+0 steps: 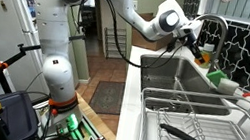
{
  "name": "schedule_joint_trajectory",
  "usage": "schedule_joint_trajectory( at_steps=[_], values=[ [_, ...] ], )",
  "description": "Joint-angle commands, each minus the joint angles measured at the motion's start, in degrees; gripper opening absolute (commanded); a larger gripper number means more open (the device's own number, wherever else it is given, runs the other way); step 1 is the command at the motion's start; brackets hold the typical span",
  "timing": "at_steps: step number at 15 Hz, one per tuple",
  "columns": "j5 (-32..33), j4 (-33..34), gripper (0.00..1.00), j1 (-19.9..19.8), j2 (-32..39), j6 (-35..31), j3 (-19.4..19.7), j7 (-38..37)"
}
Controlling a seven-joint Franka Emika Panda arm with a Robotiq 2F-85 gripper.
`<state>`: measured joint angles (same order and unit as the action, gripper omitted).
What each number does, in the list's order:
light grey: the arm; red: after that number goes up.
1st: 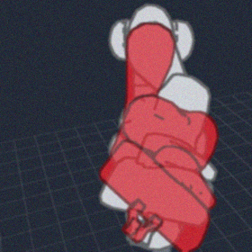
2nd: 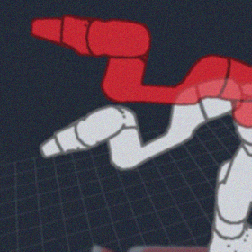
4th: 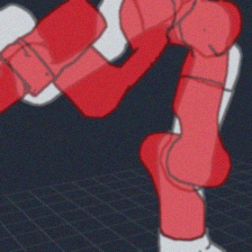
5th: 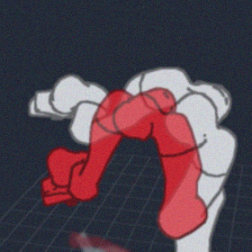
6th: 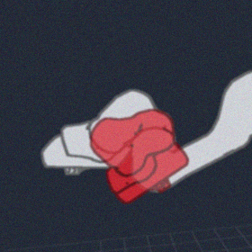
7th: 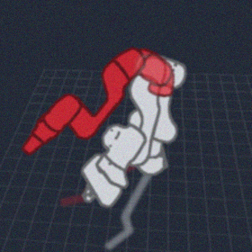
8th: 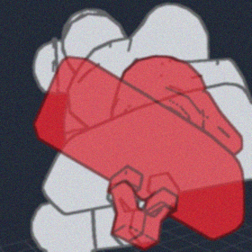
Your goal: Pick up the orange bowl, fetch some water in the orange bowl and pour it out into the sink three times then put the orange bowl back on the kitchen counter
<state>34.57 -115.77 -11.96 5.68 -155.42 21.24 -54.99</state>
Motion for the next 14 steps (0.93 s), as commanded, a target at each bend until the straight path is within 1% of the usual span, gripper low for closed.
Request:
schedule_joint_trajectory(
  at_steps=[1,3,5,6,8,10,11,14],
  values=[
    [15.93,3.76,0.01,7.54,2.70,-2.21,8.74,-11.95],
    [25.36,6.05,0.01,11.76,3.59,-0.75,12.76,-19.28],
    [34.63,6.30,0.01,14.75,3.33,0.94,14.71,-26.71],
    [39.26,5.91,0.01,15.91,2.89,2.15,15.07,-30.39],
    [48.47,3.59,0.01,16.94,1.30,5.58,14.00,-37.56],
    [53.67,1.77,0.01,17.98,0.77,9.61,13.17,-41.06],
    [56.28,0.98,0.01,12.12,-0.04,12.87,6.02,-41.90],
    [58.05,-1.27,0.01,8.70,-0.60,19.05,0.54,-42.28]
  ],
)
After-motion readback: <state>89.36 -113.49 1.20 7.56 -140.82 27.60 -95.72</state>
